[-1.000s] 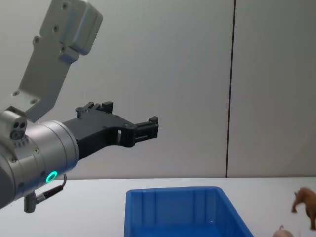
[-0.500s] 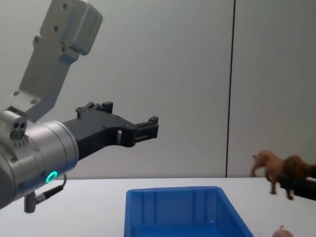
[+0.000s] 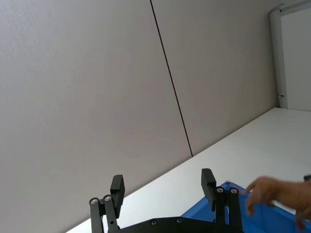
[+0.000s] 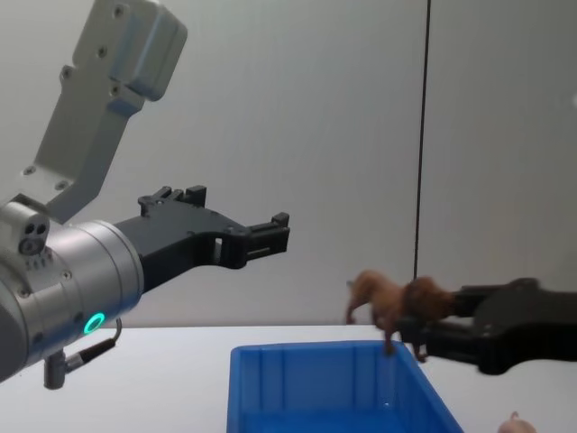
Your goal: Pick up the two dolls from the table and place them into the box.
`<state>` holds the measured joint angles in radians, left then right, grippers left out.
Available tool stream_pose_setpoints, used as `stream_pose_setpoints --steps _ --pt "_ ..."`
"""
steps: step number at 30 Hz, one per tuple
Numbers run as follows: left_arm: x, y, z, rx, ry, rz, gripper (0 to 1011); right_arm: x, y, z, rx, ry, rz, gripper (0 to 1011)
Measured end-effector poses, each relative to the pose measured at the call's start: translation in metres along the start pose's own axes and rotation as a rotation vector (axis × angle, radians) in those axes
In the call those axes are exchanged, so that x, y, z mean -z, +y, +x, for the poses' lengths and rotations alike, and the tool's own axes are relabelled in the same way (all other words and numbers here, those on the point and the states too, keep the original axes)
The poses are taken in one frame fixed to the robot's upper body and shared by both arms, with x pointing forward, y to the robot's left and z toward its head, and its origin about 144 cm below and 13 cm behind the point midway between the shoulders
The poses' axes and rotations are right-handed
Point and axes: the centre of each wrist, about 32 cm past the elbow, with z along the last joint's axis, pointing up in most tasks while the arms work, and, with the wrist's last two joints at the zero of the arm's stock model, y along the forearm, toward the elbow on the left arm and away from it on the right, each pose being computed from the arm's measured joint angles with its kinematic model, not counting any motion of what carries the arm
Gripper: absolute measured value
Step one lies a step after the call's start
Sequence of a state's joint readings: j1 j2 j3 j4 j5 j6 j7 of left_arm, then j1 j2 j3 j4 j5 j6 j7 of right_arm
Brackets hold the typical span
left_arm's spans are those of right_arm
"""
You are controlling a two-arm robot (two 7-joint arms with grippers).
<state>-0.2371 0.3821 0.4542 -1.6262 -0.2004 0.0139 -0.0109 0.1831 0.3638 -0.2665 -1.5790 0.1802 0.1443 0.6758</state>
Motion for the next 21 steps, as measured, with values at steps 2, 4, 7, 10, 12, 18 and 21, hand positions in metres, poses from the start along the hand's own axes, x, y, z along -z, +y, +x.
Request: stream_pose_setpoints --steps 2,4,7,10,12,18,21 --pt "0.0 0.0 0.0 0.0 0.0 0.0 1001 -0.001 0.005 -0.002 -0.017 -0.004 -0.008 420" --pt "0.0 0.0 0.0 0.0 0.0 0.0 1001 -0.003 0.011 -0.004 -0.038 -0.01 -0.019 420" --pt "0.0 0.0 0.0 0.0 0.0 0.0 1001 -0.005 0.019 -0.007 -0.066 -0.018 -0.044 420" --pt "0.0 0.0 0.0 0.0 0.0 0.0 1001 -0.005 0.026 -0.009 -0.085 -0.023 -0.067 426" --pt "0.0 0.0 0.0 0.0 0.0 0.0 1001 -0.004 0.031 -0.01 -0.093 -0.027 -0.083 489" --pt "0.0 0.0 0.0 0.0 0.0 0.0 1001 -0.003 0.04 -0.011 -0.101 -0.03 -0.114 662" --pt "0.0 0.0 0.0 0.0 0.0 0.0 1001 -0.002 0.044 -0.011 -0.102 -0.03 -0.125 785"
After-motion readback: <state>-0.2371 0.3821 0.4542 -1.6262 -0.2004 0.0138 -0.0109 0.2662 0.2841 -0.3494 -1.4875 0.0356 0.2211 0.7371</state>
